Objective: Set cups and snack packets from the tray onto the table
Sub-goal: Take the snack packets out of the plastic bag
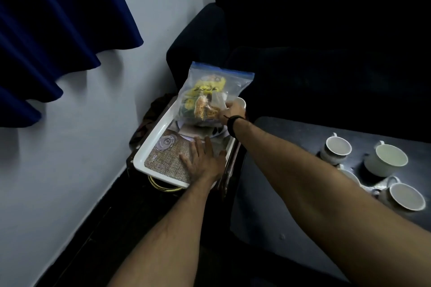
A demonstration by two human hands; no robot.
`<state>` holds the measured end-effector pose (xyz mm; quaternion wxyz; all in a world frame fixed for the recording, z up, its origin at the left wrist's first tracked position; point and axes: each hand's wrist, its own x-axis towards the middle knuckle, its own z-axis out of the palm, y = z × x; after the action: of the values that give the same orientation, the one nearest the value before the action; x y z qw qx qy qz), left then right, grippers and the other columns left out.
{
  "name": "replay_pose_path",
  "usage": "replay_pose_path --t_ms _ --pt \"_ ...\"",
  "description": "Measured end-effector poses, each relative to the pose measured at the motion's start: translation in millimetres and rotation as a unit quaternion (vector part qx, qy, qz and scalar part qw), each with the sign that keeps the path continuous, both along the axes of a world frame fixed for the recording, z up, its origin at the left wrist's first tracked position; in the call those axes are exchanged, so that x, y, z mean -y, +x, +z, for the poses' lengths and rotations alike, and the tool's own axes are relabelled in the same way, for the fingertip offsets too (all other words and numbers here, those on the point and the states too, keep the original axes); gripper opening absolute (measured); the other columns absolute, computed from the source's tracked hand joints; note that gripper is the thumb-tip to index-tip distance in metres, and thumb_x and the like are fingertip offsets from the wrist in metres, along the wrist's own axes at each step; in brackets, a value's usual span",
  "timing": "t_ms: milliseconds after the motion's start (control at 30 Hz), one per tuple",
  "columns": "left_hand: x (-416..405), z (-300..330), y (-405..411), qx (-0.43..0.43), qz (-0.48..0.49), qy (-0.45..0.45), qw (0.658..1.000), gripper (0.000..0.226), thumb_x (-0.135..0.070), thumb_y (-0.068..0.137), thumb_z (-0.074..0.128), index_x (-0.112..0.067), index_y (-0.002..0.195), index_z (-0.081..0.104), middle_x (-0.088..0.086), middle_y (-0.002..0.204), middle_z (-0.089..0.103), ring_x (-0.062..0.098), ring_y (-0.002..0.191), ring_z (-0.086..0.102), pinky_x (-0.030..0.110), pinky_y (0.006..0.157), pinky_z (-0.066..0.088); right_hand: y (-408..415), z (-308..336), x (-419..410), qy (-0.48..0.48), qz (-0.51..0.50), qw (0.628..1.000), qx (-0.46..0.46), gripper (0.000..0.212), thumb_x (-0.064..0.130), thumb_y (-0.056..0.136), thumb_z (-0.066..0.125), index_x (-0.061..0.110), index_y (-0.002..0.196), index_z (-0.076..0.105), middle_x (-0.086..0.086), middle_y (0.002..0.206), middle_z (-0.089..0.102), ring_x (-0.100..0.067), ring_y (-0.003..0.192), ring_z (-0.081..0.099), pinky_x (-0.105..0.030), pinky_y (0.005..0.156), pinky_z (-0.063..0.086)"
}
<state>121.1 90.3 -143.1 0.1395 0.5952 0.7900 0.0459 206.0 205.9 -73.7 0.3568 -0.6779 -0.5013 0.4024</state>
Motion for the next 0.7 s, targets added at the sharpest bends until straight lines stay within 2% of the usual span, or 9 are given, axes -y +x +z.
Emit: replay_pose_path --t_ms 67,167,267,333,400,467,533,600,700 --pt "0 1 -1 -0.001 0.000 -0.006 1.000 0.076 -0.063 0.094 0.020 -0.026 0.157 -0.002 0.005 0.165 -0.010 0.021 0.151 -0.017 0.061 0.114 -0.010 8 8 7 0.052 -0.010 0.998 -0.032 0.030 0.008 0.079 0.068 0.012 0.109 0.073 -0.005 0.092 0.067 -0.015 0.089 0.058 -0.018 0.070 0.044" --pt "-1 6 1 0.002 0.003 -0.015 1.000 0.074 -0.061 0.094 0.022 -0.026 0.157 0.001 0.004 0.166 -0.004 0.022 0.152 -0.012 0.063 0.115 -0.007 32 26 14 0.092 -0.012 0.993 -0.074 0.032 0.014 0.076 0.073 0.020 0.107 0.074 -0.002 0.095 0.072 -0.015 0.093 0.064 -0.026 0.079 0.053" --pt "6 16 1 0.010 0.001 -0.017 1.000 0.072 -0.060 0.096 0.022 -0.025 0.157 0.004 0.003 0.166 -0.001 0.023 0.152 -0.008 0.064 0.115 -0.002 68 44 25 0.121 -0.040 0.989 -0.079 0.013 0.016 0.069 0.074 0.027 0.075 0.072 0.011 0.065 0.063 -0.009 0.072 0.061 -0.019 0.057 0.047" --pt "5 24 1 0.021 0.003 -0.044 0.999 0.072 -0.059 0.096 0.024 -0.025 0.157 0.006 0.005 0.166 -0.001 0.023 0.152 -0.006 0.063 0.116 -0.002 94 49 37 0.123 -0.052 0.986 -0.097 0.013 0.014 0.068 0.074 0.026 0.066 0.069 0.011 0.061 0.061 -0.008 0.068 0.058 -0.018 0.053 0.046" --pt "2 39 9 0.079 0.031 -0.033 0.996 0.067 -0.053 0.096 0.030 -0.021 0.154 0.023 0.011 0.163 0.016 0.027 0.150 0.012 0.057 0.116 0.010 119 50 52 0.117 -0.054 0.983 -0.129 0.012 0.011 0.070 0.075 0.023 0.073 0.071 0.002 0.070 0.064 -0.014 0.072 0.059 -0.030 0.063 0.050" --pt "2 56 26 0.192 0.076 0.056 0.977 0.055 -0.044 0.097 0.037 -0.016 0.144 0.043 0.015 0.149 0.042 0.031 0.137 0.039 0.046 0.111 0.030 138 45 69 0.120 -0.057 0.980 -0.147 0.011 0.007 0.075 0.073 0.015 0.082 0.072 -0.006 0.078 0.066 -0.020 0.077 0.060 -0.039 0.070 0.052" --pt "7 70 50 0.250 0.090 0.138 0.954 0.051 -0.043 0.097 0.041 -0.016 0.140 0.050 0.012 0.143 0.051 0.030 0.131 0.046 0.040 0.106 0.036 149 37 92 0.123 -0.069 0.978 -0.154 0.011 0.006 0.078 0.072 0.013 0.088 0.073 -0.010 0.084 0.069 -0.022 0.082 0.062 -0.044 0.076 0.054" --pt "18 79 75 0.242 0.060 0.173 0.953 0.054 -0.048 0.097 0.042 -0.018 0.141 0.050 0.007 0.145 0.049 0.026 0.133 0.044 0.037 0.105 0.036 155 22 115 0.129 -0.090 0.979 -0.133 0.015 0.006 0.080 0.071 0.013 0.094 0.073 -0.009 0.087 0.071 -0.020 0.084 0.062 -0.039 0.079 0.055" --pt "27 78 104 0.228 0.006 0.166 0.959 0.059 -0.049 0.096 0.045 -0.020 0.146 0.042 0.004 0.153 0.039 0.024 0.140 0.036 0.037 0.111 0.032 155 -3 149 0.122 -0.101 0.984 -0.087 0.024 0.001 0.085 0.066 0.005 0.108 0.071 -0.010 0.101 0.073 -0.018 0.092 0.064 -0.021 0.078 0.052"
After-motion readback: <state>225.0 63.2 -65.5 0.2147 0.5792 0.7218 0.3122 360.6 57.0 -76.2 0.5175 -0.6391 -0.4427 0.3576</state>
